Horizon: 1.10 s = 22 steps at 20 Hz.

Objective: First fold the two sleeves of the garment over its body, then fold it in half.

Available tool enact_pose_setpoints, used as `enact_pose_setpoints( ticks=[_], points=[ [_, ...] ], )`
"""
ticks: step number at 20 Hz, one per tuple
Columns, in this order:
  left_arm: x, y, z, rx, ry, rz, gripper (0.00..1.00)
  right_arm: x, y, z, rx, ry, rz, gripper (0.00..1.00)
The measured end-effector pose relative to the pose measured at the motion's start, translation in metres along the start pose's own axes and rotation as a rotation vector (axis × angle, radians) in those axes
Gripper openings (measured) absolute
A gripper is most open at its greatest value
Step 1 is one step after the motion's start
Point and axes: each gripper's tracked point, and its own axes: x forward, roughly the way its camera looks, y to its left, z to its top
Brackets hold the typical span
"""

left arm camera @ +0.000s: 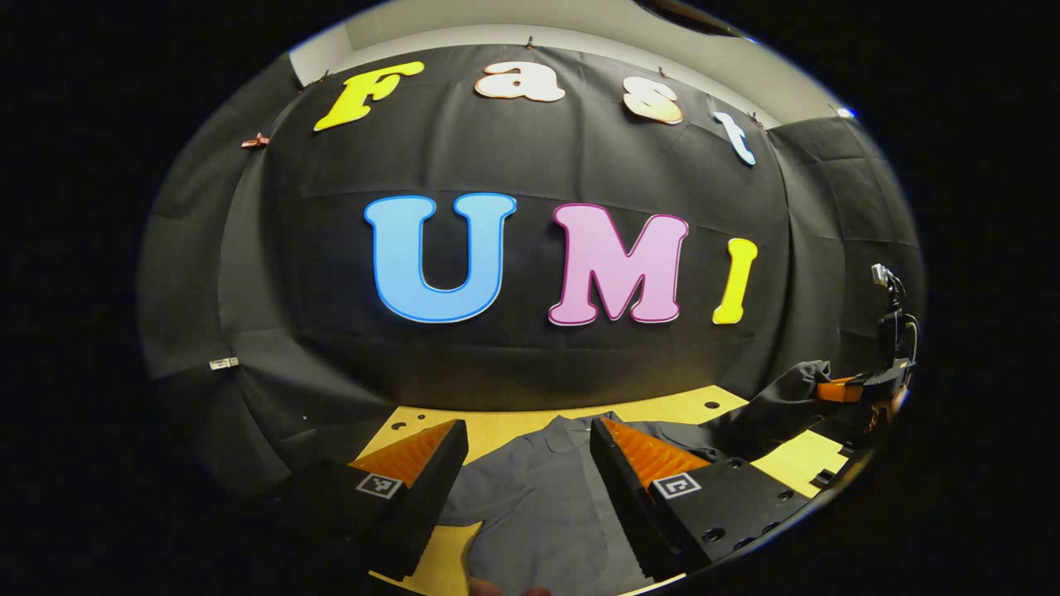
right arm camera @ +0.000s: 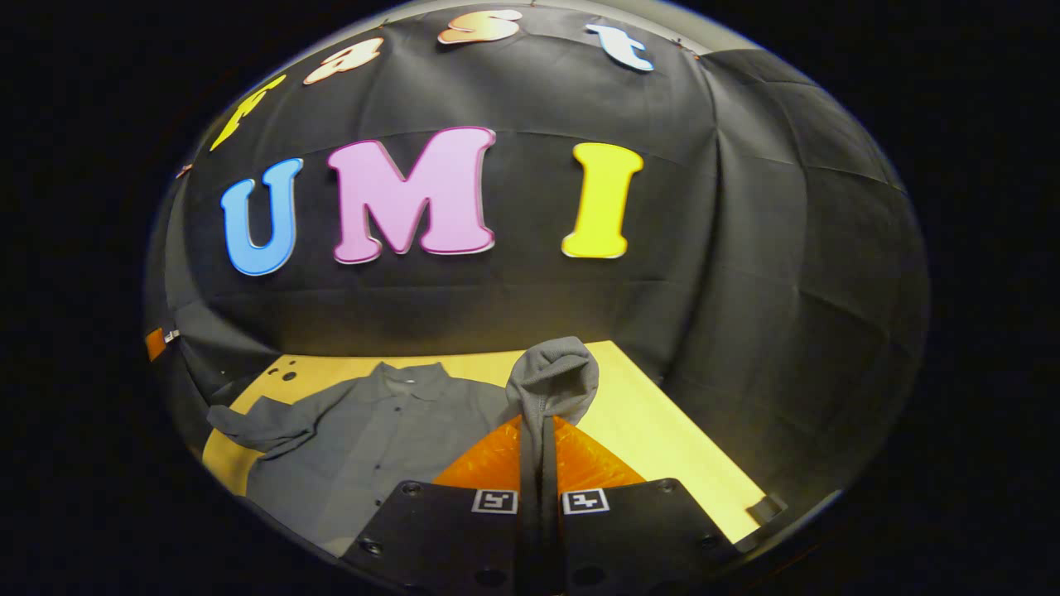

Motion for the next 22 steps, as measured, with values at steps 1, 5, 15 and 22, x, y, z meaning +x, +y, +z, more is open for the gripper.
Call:
enact_pose_setpoints(
  ticks=[1,5,15,22],
  points=[
    [0.0,0.011,-0.004,-0.006,0.002,0.009,0.94,0.008,0.021,0.001,0.002,0.0,0.021,0.05],
    [-0.002,0.051,-0.02,-0.034,0.019,0.037,0.95,0.047,0.094,-0.007,-0.017,0.014,0.09,0.05],
    [-0.005,0.149,-0.069,-0.113,0.078,0.194,0.96,0.138,0.213,-0.088,-0.084,0.164,0.163,0.05],
    [-0.005,0.189,-0.1,-0.079,0.108,0.266,0.96,0.184,0.256,-0.154,-0.11,0.269,0.161,0.05]
  ],
)
